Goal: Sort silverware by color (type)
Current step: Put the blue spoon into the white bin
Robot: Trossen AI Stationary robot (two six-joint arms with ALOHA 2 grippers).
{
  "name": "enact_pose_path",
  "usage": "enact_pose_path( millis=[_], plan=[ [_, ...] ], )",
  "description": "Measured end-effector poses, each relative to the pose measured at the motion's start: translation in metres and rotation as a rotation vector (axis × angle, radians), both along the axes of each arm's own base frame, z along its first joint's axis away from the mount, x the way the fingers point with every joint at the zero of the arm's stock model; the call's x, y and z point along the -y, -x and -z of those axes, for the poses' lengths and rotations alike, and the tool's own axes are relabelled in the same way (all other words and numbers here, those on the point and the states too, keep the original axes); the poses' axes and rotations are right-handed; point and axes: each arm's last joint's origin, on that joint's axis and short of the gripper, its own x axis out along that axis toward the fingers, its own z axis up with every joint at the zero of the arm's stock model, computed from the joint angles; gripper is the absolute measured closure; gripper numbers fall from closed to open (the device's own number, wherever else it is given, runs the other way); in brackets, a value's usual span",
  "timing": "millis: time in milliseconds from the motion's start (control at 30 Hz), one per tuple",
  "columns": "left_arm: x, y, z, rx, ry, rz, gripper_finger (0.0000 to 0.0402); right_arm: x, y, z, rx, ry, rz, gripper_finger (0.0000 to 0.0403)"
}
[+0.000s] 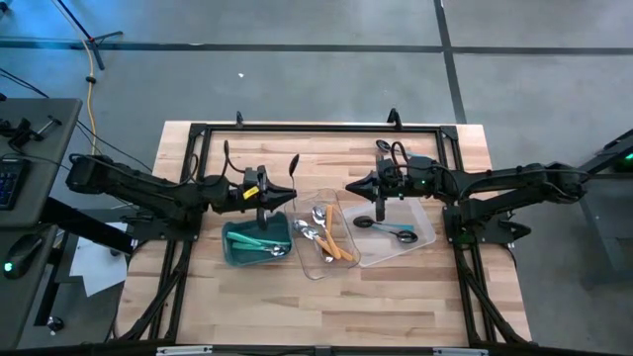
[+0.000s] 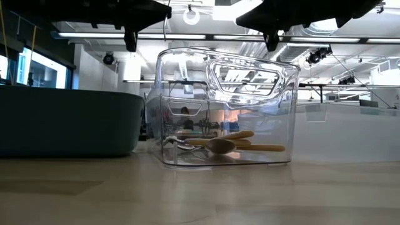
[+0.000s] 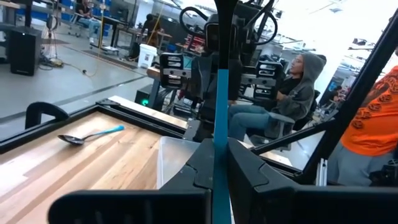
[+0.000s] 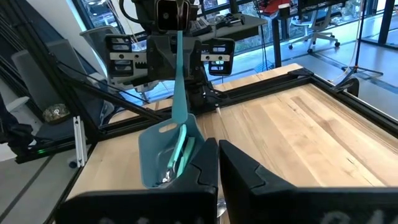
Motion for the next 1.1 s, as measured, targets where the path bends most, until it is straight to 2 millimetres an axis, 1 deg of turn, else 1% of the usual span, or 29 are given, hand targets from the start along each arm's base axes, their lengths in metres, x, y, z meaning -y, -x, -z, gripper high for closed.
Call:
enact_pose_path(
  millis=[167, 900, 1100],
  plan=[
    [0.0, 0.0, 0.0, 0.0, 0.0, -0.001, 0.0396, 0.0001, 0.0, 0.0002, -0.001, 0.024, -0.001, 0.0403],
    [0.0, 0.0, -0.0001, 0.0, 0.0, -0.002, 0.0396, 0.0, 0.0001, 0.0004, -0.003, 0.016, -0.003, 0.0402],
    [0.0, 0.0, -0.0001, 0.0, -0.001, -0.002, 0.0396, 0.0, 0.0005, 0.0031, -0.032, 0.014, -0.003, 0.0401]
  ],
)
